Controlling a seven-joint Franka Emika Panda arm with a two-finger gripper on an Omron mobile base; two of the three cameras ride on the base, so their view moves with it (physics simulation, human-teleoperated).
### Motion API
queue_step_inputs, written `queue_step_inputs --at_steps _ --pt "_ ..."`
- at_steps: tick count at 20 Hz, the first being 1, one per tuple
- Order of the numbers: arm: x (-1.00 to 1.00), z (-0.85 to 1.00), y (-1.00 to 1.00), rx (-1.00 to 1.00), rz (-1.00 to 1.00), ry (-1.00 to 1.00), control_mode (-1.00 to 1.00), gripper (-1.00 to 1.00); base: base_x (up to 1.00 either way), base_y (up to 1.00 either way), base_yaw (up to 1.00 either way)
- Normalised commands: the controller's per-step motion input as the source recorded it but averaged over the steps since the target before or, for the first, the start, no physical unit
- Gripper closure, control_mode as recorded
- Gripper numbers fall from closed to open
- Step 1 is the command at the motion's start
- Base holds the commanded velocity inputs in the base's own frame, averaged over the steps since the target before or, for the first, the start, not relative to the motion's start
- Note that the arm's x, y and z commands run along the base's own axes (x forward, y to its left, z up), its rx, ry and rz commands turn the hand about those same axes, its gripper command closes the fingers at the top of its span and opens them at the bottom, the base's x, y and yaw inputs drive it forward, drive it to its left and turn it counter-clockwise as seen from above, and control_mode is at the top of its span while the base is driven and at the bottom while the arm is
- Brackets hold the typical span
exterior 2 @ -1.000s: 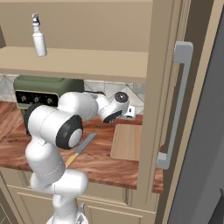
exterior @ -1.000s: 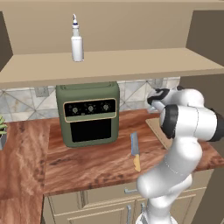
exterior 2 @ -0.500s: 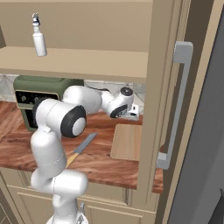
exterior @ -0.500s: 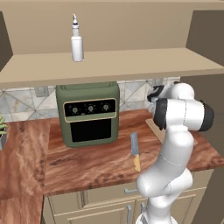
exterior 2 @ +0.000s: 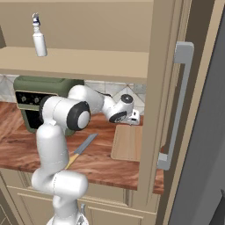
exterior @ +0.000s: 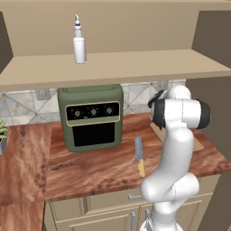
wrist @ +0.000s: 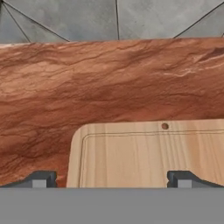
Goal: Move the cutting board and knife to the sink. Then move spray from the cabinet to the counter.
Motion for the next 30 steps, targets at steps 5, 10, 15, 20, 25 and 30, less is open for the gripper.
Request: queue_step_inputs --at_steps 5,10,15,20,25,30 --pt "0.36 -0.13 0.00 0.00 0.00 0.01 -1.00 -1.00 0.00 0.00 0.00" --pt "0.37 -0.16 -0.02 0.00 0.00 0.00 -1.00 -1.00 0.00 0.00 0.00" --pt "0.32 -0.30 -0.06 0.00 0.00 0.00 -1.00 -1.00 0.00 0.00 0.00" --pt "0.36 -0.32 -0.04 0.00 0.00 0.00 -1.00 -1.00 0.00 0.00 0.00" --pt "0.32 -0.30 -0.01 0.00 0.00 0.00 -1.00 -1.00 0.00 0.00 0.00" --pt "0.18 -0.22 0.00 0.00 0.00 0.00 -1.00 -1.00 0.00 0.00 0.00"
